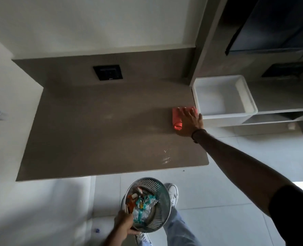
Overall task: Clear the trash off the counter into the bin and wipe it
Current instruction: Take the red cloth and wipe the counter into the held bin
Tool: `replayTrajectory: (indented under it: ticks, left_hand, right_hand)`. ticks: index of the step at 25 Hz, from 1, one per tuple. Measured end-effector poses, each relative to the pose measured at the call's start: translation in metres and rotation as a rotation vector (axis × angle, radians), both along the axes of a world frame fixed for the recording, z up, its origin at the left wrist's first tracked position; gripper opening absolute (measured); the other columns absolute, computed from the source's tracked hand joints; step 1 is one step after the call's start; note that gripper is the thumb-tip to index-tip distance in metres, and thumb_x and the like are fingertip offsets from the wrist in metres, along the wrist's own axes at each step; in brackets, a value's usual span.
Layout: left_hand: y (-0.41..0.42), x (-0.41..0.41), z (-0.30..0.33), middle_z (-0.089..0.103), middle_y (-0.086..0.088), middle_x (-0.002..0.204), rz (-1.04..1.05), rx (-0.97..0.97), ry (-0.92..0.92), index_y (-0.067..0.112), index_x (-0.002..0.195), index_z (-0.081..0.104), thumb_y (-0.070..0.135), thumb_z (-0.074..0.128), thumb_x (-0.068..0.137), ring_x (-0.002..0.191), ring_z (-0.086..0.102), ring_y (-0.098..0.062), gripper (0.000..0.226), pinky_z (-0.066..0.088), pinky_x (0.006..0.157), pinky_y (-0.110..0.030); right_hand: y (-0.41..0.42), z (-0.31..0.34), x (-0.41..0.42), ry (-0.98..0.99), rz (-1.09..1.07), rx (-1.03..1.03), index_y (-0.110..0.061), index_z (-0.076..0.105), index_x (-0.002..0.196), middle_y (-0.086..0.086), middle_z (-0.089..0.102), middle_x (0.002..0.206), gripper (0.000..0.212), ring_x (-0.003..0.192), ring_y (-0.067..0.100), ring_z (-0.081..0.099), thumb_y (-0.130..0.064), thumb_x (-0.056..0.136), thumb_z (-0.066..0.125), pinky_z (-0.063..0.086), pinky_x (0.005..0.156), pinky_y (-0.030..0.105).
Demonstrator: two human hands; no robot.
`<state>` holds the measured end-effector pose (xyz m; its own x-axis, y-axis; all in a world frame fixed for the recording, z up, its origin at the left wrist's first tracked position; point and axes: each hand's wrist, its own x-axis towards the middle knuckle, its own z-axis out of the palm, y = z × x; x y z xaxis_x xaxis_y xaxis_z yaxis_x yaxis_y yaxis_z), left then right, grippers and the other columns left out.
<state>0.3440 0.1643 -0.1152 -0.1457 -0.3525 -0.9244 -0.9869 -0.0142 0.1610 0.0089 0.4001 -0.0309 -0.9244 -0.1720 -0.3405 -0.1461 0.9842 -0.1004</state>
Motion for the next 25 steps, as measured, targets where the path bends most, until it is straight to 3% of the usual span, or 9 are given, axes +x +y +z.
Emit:
replayTrajectory:
  ticks: [3,5,8,13,16,19,22,25]
  left_hand:
    - [0.006,-0.005,-0.007,0.058,-0.026,0.115,0.059,-0.047,0.010,-0.007,0.116,0.059,0.045,0.062,0.094,0.068,0.074,-0.049,0.057,0.061,0.044,-0.054]
    - [0.010,-0.011,-0.011,0.061,-0.027,0.112,0.042,-0.062,-0.002,-0.008,0.117,0.061,0.037,0.062,0.096,0.061,0.074,-0.047,0.050,0.062,0.049,-0.058]
    - [0.013,-0.020,-0.013,0.063,-0.031,0.119,0.041,-0.045,-0.005,-0.010,0.117,0.061,0.018,0.055,0.099,0.067,0.074,-0.049,0.034,0.062,0.049,-0.058]
    - [0.017,-0.031,0.000,0.062,-0.033,0.122,-0.003,-0.003,0.027,-0.009,0.117,0.056,0.014,0.048,0.101,0.064,0.075,-0.048,0.029,0.059,0.036,-0.039]
    - [0.017,-0.036,0.004,0.057,-0.031,0.130,-0.030,0.010,0.065,-0.007,0.125,0.051,0.013,0.045,0.103,0.078,0.075,-0.050,0.030,0.060,0.038,-0.040]
    - [0.017,-0.040,0.011,0.055,-0.032,0.133,-0.067,0.023,0.087,-0.006,0.130,0.047,0.015,0.044,0.104,0.084,0.074,-0.053,0.033,0.060,0.039,-0.043]
    - [0.015,-0.041,0.017,0.059,-0.030,0.125,-0.044,0.038,0.104,-0.003,0.120,0.049,0.013,0.048,0.102,0.083,0.075,-0.051,0.024,0.063,0.047,-0.050]
    - [0.014,-0.039,0.016,0.059,-0.027,0.110,-0.047,0.065,0.121,-0.001,0.115,0.050,0.008,0.053,0.100,0.072,0.075,-0.045,0.018,0.065,0.062,-0.056]
  right_hand:
    - [0.002,-0.010,-0.018,0.052,0.021,-0.082,-0.027,0.041,0.145,0.005,0.047,0.145,0.081,0.135,0.039,0.038,-0.035,0.073,0.077,0.049,0.097,0.050]
    - [0.003,-0.008,-0.025,0.098,0.041,-0.076,-0.027,0.049,0.139,0.005,0.056,0.136,0.068,0.127,0.040,0.046,-0.028,0.075,0.073,0.053,0.090,0.046]
    - [0.007,-0.006,-0.014,0.095,0.091,-0.048,-0.028,0.054,0.136,0.004,0.063,0.130,0.060,0.121,0.038,0.054,-0.024,0.077,0.066,0.054,0.090,0.042]
    - [-0.009,-0.010,0.085,0.101,0.077,-0.148,-0.030,0.056,0.134,-0.003,0.060,0.132,0.053,0.124,0.034,0.050,-0.019,0.082,0.056,0.059,0.076,0.041]
    - [-0.041,-0.008,0.160,0.075,0.197,-0.253,-0.027,0.062,0.130,-0.003,0.063,0.130,0.044,0.128,0.032,0.050,-0.025,0.086,0.057,0.060,0.069,0.041]
    - [-0.060,0.006,0.195,-0.054,0.298,-0.318,-0.031,0.066,0.120,-0.006,0.069,0.121,0.045,0.118,0.026,0.059,-0.039,0.078,0.053,0.058,0.078,0.039]
    - [-0.058,0.025,0.182,-0.298,0.091,-0.499,-0.039,0.067,0.113,-0.004,0.078,0.097,0.039,0.083,0.018,0.072,-0.044,0.077,0.051,0.056,0.069,0.025]
    - [-0.025,0.034,0.145,-0.192,-0.150,-0.527,-0.025,0.072,0.107,0.004,0.078,0.091,0.027,0.075,0.020,0.071,-0.032,0.086,0.056,0.046,0.058,0.019]
